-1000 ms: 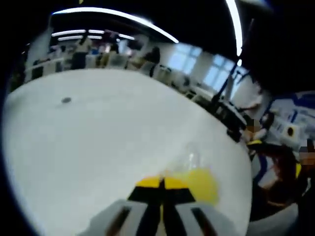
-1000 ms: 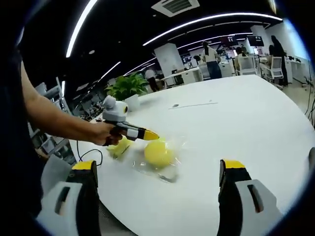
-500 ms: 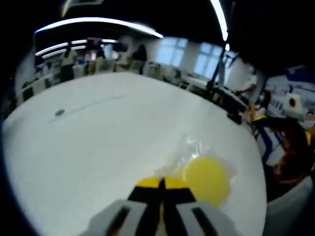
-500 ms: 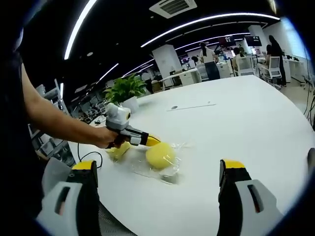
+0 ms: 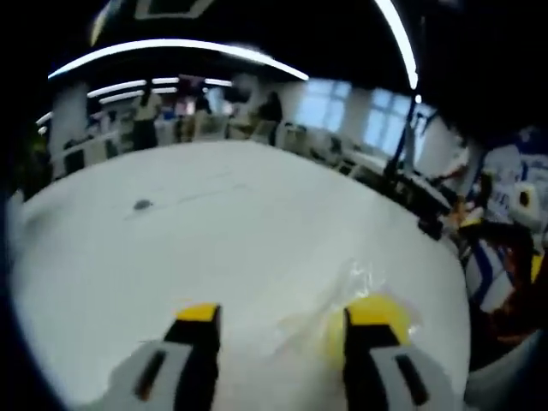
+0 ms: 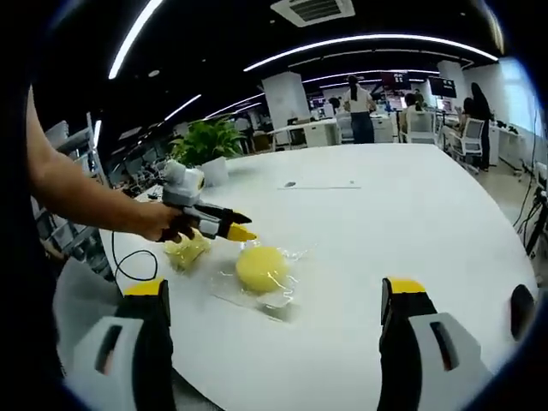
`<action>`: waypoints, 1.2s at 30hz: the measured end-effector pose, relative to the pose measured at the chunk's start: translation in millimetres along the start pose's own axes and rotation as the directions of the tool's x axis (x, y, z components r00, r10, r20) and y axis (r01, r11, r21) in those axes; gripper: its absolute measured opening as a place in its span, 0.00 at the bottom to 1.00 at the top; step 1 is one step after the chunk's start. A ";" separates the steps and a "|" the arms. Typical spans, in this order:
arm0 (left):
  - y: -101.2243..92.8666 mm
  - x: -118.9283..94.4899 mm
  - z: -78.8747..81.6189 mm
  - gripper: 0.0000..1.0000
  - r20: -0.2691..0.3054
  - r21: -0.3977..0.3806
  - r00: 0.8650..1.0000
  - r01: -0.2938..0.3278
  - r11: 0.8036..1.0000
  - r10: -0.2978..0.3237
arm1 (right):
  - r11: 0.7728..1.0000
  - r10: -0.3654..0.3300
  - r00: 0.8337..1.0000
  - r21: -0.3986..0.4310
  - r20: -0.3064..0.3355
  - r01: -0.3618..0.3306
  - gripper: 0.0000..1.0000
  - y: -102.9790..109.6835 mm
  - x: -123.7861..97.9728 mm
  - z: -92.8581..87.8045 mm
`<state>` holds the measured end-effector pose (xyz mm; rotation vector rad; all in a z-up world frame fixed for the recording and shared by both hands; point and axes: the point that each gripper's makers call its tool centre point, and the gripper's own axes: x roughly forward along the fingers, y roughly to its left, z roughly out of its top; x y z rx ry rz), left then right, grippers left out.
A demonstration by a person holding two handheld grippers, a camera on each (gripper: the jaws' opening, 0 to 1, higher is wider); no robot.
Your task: Compare the silicone blocks by pressing each to a similar depth, holding the contact briefly, and releasing to observe deformation and rebound differences across the visible hardness samples.
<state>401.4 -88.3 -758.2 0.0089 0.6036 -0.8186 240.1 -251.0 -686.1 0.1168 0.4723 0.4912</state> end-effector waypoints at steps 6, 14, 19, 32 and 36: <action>9.2 -52.7 28.6 0.92 0.112 0.037 0.993 -0.029 0.999 0.025 | 0.998 0.024 0.998 -0.062 0.054 -0.020 0.96 9.4 10.2 16.2; 32.3 -134.6 22.8 1.00 0.133 0.077 0.991 -0.018 0.997 0.007 | 0.993 0.040 0.999 -0.111 0.029 -0.037 0.96 46.7 23.8 28.5; 54.6 -189.9 6.4 1.00 0.164 0.044 0.986 -0.044 0.998 0.036 | 0.996 -0.012 0.998 -0.092 0.056 0.017 0.96 66.3 20.4 39.7; 103.0 -313.5 -58.7 1.00 0.205 -0.092 0.975 -0.069 0.993 0.086 | 0.991 -0.099 0.995 -0.089 -0.030 0.096 0.97 86.0 22.2 29.6; 111.6 -335.7 -66.2 1.00 0.224 -0.090 0.967 -0.104 0.991 0.122 | 0.986 -0.109 0.994 -0.127 -0.031 0.104 0.97 88.1 15.1 29.4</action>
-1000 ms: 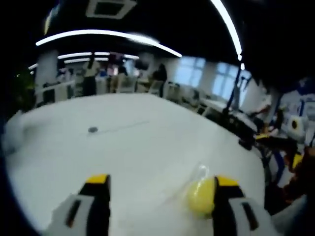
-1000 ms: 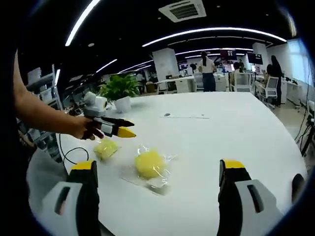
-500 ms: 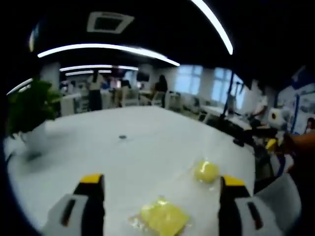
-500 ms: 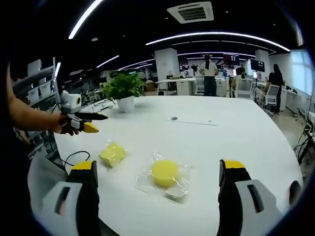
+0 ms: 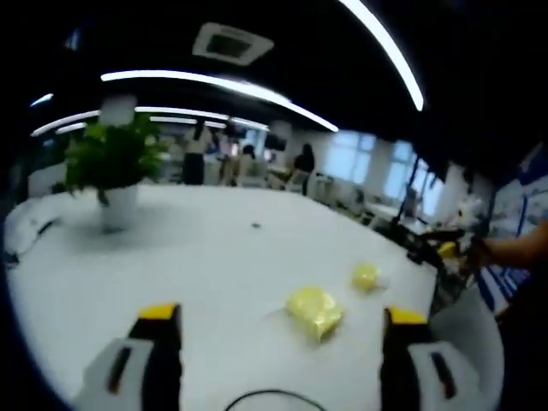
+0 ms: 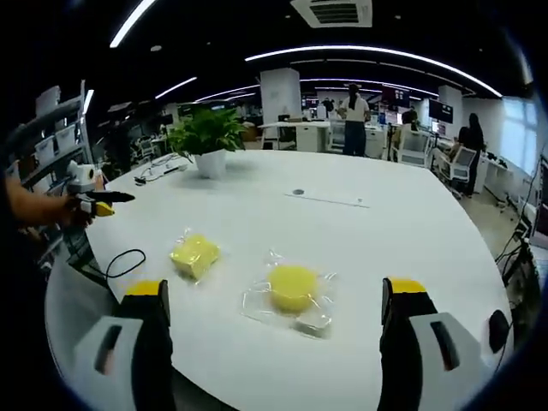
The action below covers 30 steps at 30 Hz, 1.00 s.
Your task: Compare the silicone blocks by pressing each to a similar depth, holding the contact briefly, and releasing to observe deformation and rebound differences across the visible hardness samples.
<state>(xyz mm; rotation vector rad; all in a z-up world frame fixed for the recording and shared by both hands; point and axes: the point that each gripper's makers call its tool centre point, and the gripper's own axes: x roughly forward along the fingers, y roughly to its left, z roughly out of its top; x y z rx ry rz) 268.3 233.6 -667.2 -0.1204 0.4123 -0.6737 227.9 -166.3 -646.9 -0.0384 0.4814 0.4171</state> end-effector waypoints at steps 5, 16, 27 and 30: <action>11.4 -9.5 0.2 1.00 0.018 -0.004 0.998 -0.052 0.999 0.052 | 1.000 -0.005 1.000 0.020 0.028 0.005 0.97 -14.8 -1.8 -8.2; 8.6 -32.5 -8.9 1.00 0.078 -0.007 0.976 -0.203 0.979 0.203 | 0.996 0.068 0.997 0.052 0.047 -0.071 0.97 -38.5 10.1 -38.7; -9.3 -35.1 -11.0 1.00 0.049 0.019 0.979 -0.198 0.980 0.197 | 0.988 0.043 0.996 0.142 0.081 -0.055 0.96 -50.2 -7.1 -51.2; -10.9 -35.3 -10.5 1.00 0.049 0.023 0.978 -0.202 0.979 0.201 | 0.988 0.052 0.996 0.143 0.074 -0.062 0.96 -48.2 -12.9 -54.7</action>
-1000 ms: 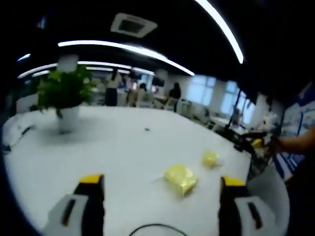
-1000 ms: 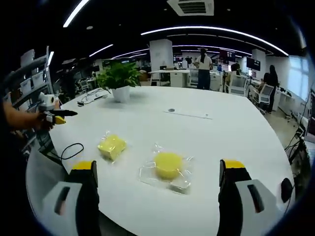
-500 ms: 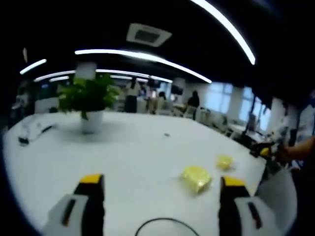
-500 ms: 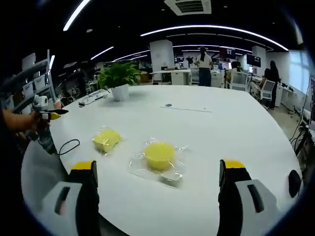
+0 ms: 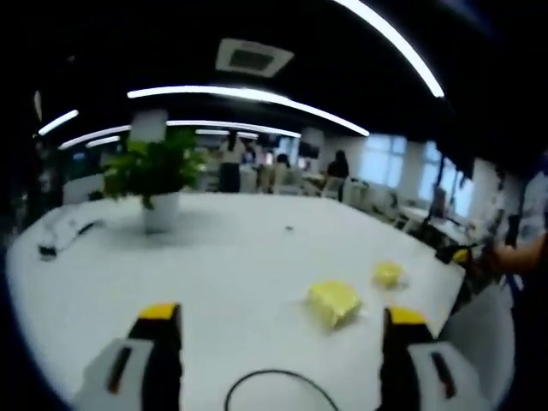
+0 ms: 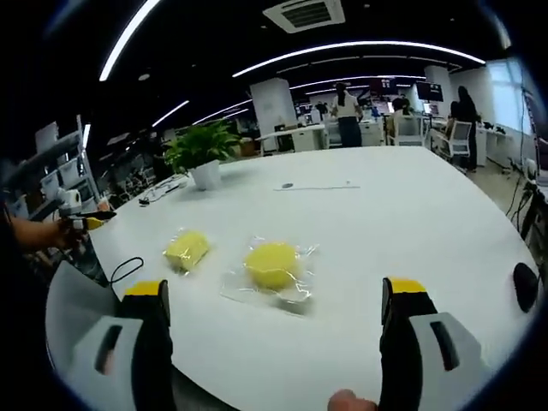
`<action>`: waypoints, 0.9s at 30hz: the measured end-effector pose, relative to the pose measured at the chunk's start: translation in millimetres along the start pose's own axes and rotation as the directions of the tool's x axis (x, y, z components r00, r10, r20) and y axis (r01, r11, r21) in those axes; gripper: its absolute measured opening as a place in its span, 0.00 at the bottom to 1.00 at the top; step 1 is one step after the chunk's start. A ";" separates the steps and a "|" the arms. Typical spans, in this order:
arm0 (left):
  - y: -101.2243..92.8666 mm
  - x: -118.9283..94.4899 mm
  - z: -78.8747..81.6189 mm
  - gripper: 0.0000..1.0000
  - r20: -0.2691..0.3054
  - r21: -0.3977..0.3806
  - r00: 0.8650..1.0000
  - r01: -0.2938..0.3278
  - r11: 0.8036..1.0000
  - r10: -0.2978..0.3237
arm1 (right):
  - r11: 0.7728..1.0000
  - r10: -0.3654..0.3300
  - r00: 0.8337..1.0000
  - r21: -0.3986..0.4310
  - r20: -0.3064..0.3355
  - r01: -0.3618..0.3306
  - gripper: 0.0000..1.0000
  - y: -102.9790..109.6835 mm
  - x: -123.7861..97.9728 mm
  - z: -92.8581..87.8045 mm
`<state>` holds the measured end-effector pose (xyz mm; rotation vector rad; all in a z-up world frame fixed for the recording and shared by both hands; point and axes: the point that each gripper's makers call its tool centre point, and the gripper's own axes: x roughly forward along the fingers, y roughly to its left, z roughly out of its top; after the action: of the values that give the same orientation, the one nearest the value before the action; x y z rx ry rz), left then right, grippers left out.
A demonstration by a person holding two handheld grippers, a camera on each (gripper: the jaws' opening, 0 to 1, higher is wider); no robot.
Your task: Compare the silicone blocks by pressing each to a similar depth, holding the contact briefly, and releasing to observe deformation and rebound differences across the visible hardness samples.
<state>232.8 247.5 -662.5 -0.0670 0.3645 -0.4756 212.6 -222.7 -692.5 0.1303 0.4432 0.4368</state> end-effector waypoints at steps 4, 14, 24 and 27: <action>-3.4 0.8 2.2 1.00 0.014 -0.012 1.000 0.015 1.000 -0.015 | 1.000 -0.017 1.000 0.003 0.008 0.017 0.96 -0.3 -7.4 0.8; -15.4 3.3 0.4 1.00 0.019 -0.017 0.999 0.046 0.999 -0.046 | 0.999 -0.044 0.998 -0.031 -0.045 0.043 0.97 3.3 -14.6 -11.8; -18.5 8.4 2.2 1.00 0.006 -0.010 0.998 0.062 0.998 -0.062 | 0.998 -0.039 0.998 -0.045 0.046 0.041 0.96 4.0 -13.6 7.6; -17.5 10.1 3.6 1.00 0.008 0.013 0.998 0.058 0.998 -0.058 | 0.999 -0.031 0.999 -0.029 0.019 0.031 0.96 3.1 -11.8 5.7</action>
<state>234.8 227.3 -659.8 -0.0677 0.3520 -0.5350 204.3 -225.1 -682.2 0.0988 0.4203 0.4111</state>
